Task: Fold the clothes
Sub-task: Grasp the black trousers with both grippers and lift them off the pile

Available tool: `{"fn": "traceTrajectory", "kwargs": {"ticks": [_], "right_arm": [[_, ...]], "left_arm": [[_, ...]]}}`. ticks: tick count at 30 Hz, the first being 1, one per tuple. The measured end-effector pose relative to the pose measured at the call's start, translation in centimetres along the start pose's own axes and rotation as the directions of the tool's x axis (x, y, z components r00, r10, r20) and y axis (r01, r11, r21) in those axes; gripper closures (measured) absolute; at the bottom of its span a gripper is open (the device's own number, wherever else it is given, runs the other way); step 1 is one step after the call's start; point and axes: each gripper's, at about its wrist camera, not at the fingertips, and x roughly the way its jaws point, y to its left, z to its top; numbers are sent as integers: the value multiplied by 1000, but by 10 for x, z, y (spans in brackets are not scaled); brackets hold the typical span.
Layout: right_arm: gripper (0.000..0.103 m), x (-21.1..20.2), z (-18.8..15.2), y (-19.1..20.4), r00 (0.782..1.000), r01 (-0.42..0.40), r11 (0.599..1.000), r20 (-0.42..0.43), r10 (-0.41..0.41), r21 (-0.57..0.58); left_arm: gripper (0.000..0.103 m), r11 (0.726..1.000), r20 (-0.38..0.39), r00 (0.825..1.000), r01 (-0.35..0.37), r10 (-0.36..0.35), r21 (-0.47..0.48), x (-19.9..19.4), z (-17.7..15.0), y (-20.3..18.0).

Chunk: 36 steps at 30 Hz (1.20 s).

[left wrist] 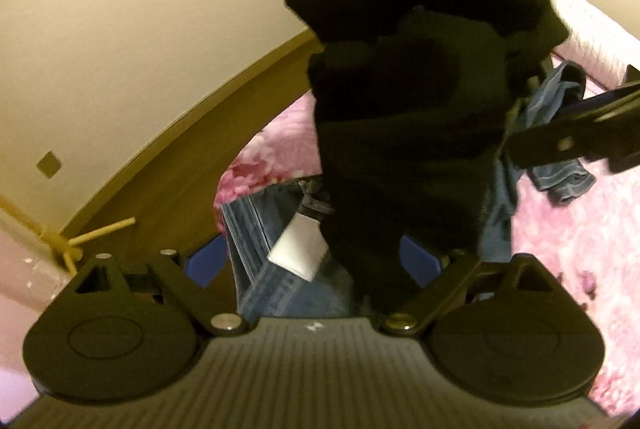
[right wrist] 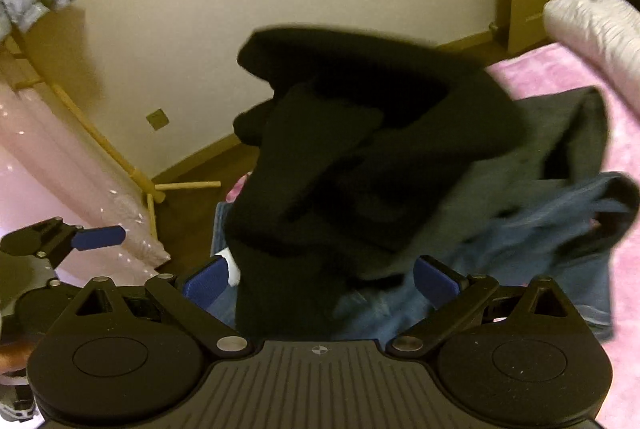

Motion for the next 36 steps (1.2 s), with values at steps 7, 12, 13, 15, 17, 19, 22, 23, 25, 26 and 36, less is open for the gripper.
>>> {"fn": "traceTrajectory", "kwargs": {"ticks": [7,12,13,15,17,19,22,23,25,26,36], "right_arm": [[4,92,12,14,1000,9,999,-9,-8,41],[73,85,26,10,999,37,999,-6,-37,16],[80,77,31,6,1000,28,999,0,-28,21],[86,60,39,-1,1000,8,1000,14,-8,28],[88,36,48,-10,999,-14,999,42,12,39],[89,11,57,-20,997,-33,998,74,29,56],[90,-39,67,-40,991,-43,995,134,31,95],[90,-57,70,-47,988,-45,993,155,28,106],[90,-99,67,-66,980,-37,990,196,9,140],[91,-121,64,-76,976,-33,987,216,-2,159],[93,-313,-43,-179,923,128,922,296,-246,366]], "left_arm": [[12,997,-20,998,59,-58,55,44,-8,37],[12,992,-18,996,89,-88,89,51,-4,40],[12,991,-11,995,96,-95,92,50,-2,40],[12,988,6,993,115,-116,101,50,5,37],[12,984,29,989,138,-142,113,47,10,32],[12,978,54,984,162,-170,130,43,17,24],[12,967,95,973,192,-210,166,34,27,8],[12,963,107,968,208,-228,174,30,30,2],[12,951,127,954,243,-270,193,21,35,-12],[12,943,136,947,261,-292,208,16,37,-21],[12,813,92,874,398,-477,425,-21,33,-153]]}}
